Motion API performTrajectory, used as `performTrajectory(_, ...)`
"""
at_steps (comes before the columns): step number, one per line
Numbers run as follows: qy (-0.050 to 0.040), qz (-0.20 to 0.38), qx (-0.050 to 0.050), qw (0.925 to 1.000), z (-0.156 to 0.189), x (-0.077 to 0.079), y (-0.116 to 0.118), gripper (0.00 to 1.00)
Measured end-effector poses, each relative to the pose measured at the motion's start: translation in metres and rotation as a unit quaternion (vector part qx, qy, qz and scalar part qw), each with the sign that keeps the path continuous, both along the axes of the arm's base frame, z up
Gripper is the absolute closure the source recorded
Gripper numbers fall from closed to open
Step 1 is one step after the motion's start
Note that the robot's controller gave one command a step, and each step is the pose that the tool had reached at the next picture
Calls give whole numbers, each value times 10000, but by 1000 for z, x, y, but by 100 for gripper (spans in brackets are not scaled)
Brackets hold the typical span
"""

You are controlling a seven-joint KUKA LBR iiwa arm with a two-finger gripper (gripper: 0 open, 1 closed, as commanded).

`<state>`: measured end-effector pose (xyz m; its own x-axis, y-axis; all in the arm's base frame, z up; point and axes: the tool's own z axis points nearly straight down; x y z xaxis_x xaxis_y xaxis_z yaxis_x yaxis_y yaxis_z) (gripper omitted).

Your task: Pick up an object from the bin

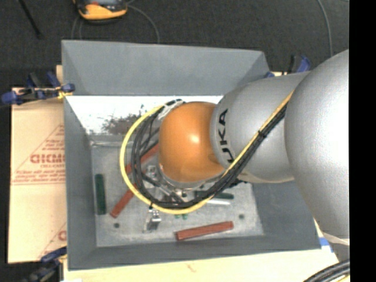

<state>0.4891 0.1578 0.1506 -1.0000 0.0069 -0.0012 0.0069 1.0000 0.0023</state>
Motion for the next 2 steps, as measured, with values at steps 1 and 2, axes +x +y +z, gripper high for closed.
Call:
performTrajectory(1, -47, 393, -6, 9992, -44, 47, 13, 0)
performTrajectory(2, 60, 2104, -47, 9776, -72, 26, 29, 100)
